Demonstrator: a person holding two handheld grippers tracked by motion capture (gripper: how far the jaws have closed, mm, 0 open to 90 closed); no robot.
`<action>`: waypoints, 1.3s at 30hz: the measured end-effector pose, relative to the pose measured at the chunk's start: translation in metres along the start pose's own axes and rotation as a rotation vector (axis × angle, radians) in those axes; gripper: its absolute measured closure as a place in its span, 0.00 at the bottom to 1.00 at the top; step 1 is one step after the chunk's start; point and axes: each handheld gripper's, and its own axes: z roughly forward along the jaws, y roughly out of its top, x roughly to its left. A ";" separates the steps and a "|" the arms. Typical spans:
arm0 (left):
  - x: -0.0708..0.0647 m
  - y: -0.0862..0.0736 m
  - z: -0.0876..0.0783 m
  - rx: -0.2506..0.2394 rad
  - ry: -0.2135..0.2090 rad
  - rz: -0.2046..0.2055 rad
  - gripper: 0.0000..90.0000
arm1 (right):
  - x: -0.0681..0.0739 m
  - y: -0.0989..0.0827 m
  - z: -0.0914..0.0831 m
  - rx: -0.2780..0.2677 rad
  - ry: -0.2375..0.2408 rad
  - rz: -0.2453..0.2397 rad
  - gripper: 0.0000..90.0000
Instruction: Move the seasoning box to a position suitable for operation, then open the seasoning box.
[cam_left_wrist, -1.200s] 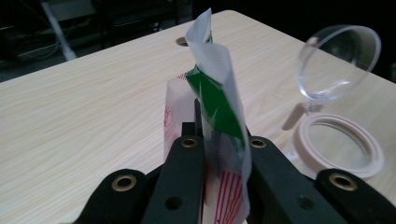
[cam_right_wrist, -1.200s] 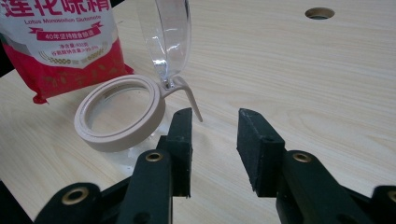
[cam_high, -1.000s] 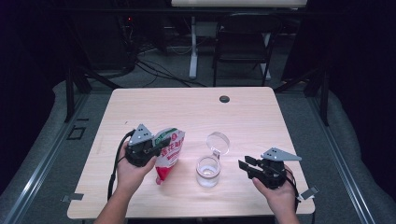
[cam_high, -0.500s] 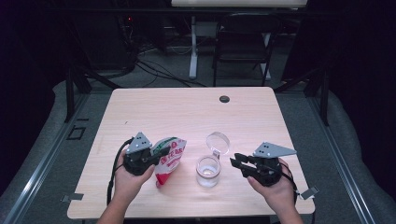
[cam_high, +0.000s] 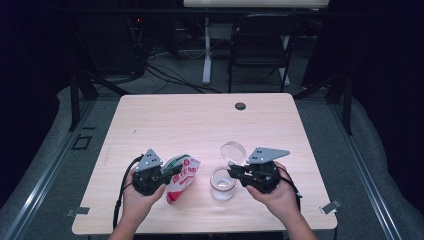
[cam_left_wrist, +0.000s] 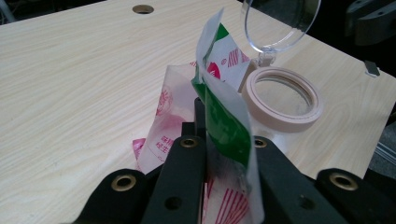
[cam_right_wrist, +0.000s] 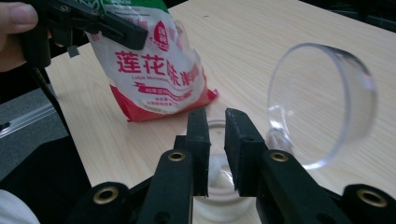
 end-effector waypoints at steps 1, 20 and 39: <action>0.000 0.000 0.000 0.000 -0.004 -0.001 1.00 | 0.001 0.002 0.004 0.003 0.006 -0.001 0.88; -0.006 -0.006 0.002 -0.018 -0.023 -0.003 1.00 | 0.010 0.027 0.054 0.037 0.055 -0.058 0.81; -0.008 -0.009 0.004 -0.022 -0.051 -0.017 0.99 | 0.016 0.039 0.091 0.105 0.074 -0.125 0.75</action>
